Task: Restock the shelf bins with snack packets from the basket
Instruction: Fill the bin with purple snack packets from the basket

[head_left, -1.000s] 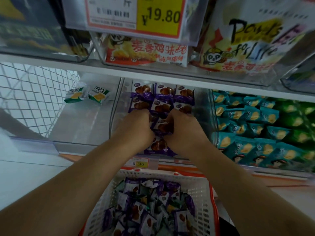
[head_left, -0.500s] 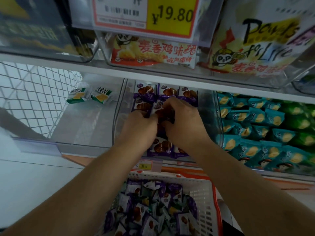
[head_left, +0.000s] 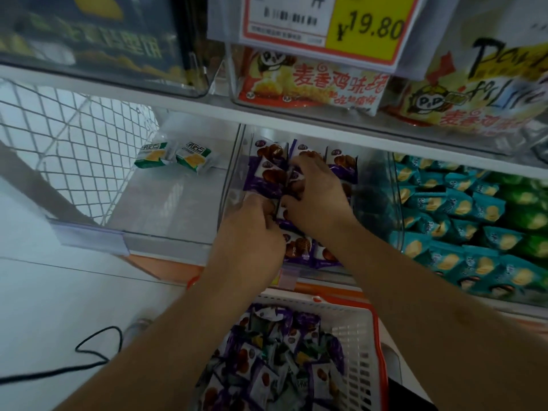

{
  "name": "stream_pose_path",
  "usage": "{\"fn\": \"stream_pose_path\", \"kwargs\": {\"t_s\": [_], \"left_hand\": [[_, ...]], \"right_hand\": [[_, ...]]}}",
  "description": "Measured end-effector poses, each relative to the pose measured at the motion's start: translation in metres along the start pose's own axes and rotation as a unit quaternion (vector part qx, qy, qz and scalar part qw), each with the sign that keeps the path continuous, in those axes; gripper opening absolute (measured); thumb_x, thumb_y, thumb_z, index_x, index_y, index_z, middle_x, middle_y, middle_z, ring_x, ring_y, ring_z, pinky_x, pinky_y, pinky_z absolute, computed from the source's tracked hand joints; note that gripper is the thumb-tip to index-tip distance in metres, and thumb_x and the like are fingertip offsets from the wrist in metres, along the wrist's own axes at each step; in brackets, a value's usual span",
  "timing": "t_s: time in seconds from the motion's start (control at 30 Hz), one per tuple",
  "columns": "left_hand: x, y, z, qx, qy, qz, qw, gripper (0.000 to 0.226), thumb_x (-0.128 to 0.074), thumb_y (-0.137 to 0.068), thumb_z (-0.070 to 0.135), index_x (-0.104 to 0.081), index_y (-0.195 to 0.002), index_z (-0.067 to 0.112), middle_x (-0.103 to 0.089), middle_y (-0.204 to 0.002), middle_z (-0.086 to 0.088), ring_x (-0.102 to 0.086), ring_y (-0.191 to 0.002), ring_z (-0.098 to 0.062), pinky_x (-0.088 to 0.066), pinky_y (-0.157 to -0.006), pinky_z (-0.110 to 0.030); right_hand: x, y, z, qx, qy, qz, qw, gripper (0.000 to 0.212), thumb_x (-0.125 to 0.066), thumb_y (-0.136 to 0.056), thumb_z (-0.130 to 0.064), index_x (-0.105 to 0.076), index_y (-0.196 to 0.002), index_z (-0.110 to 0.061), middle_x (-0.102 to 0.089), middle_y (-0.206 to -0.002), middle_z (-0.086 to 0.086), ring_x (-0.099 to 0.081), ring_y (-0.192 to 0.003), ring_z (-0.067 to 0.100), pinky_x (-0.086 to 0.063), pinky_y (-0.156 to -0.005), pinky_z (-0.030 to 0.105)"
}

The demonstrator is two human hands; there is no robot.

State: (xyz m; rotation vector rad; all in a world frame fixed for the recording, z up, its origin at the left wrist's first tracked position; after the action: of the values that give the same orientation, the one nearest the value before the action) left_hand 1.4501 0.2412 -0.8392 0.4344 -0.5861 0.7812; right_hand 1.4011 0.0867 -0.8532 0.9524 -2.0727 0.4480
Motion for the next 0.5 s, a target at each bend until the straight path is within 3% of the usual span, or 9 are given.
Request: {"fn": "stream_pose_path", "kwargs": {"t_s": [0.07,0.13,0.2,0.27,0.37,0.5], "left_hand": [[0.004,0.008,0.005,-0.011,0.002,-0.008,1.0,0.034,-0.052,-0.099,0.01,-0.061,-0.128,0.024,-0.062,-0.121,0.005,-0.058,-0.094,-0.006,-0.04,-0.069,-0.011],[0.012,0.022,0.01,-0.027,0.015,0.0,1.0,0.032,-0.054,-0.098,0.009,-0.064,-0.122,0.027,-0.064,-0.118,0.009,-0.061,-0.097,-0.003,-0.046,-0.077,-0.012],[0.022,0.038,0.017,-0.06,0.027,0.012,0.998,0.028,-0.056,-0.096,0.007,-0.068,-0.111,0.028,-0.066,-0.107,0.015,-0.062,-0.091,0.002,-0.046,-0.073,-0.005],[0.024,0.056,0.017,-0.085,0.044,0.0,0.995,0.025,-0.059,-0.095,0.006,-0.069,-0.1,0.029,-0.069,-0.093,0.015,-0.064,-0.083,0.001,-0.05,-0.07,-0.008],[0.01,0.084,-0.002,-0.076,0.074,-0.067,0.992,0.024,-0.063,-0.093,0.01,-0.066,-0.09,0.033,-0.07,-0.08,0.009,-0.067,-0.071,-0.011,-0.058,-0.064,-0.032],[-0.039,0.111,-0.069,0.032,-0.023,-0.193,0.98,0.016,-0.059,-0.097,0.017,-0.067,-0.091,0.029,-0.07,-0.085,0.006,-0.068,-0.074,-0.012,-0.061,-0.071,-0.038]], "right_hand": [[0.019,0.029,0.003,-0.005,0.008,0.038,0.999,0.058,-0.069,-0.092,-0.01,-0.051,-0.146,-0.023,-0.052,-0.141,0.0,-0.061,-0.116,0.015,-0.057,-0.094,0.031],[0.042,0.062,0.0,-0.003,0.002,0.084,0.996,0.041,-0.06,-0.093,-0.004,-0.061,-0.129,-0.021,-0.061,-0.122,-0.001,-0.064,-0.103,0.015,-0.058,-0.086,0.032],[0.058,0.096,-0.005,-0.006,-0.039,0.086,0.996,0.033,-0.053,-0.09,0.004,-0.065,-0.107,-0.022,-0.066,-0.1,-0.002,-0.064,-0.085,0.014,-0.057,-0.071,0.034],[0.057,0.126,-0.011,-0.02,-0.088,0.029,0.996,0.038,-0.05,-0.086,0.01,-0.064,-0.086,-0.024,-0.066,-0.081,-0.003,-0.062,-0.07,0.017,-0.054,-0.06,0.037],[0.034,0.158,-0.014,-0.039,-0.105,-0.067,0.991,0.041,-0.051,-0.082,0.011,-0.066,-0.072,-0.025,-0.066,-0.07,-0.004,-0.063,-0.064,0.019,-0.056,-0.057,0.039],[-0.04,0.196,0.035,-0.12,0.058,-0.258,0.957,0.022,-0.056,-0.094,-0.01,-0.068,-0.087,-0.027,-0.068,-0.09,-0.008,-0.064,-0.079,0.013,-0.05,-0.06,0.025]]}}
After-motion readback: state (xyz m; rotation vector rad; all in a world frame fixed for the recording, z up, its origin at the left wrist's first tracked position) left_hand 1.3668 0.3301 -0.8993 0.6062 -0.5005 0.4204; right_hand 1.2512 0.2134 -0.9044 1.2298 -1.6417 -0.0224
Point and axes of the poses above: each hand's wrist, its own y-axis away from the middle knuckle, its own x-axis out of the back of the hand, z = x × y, the point moved 8 cm from there along -y, towards the middle knuckle
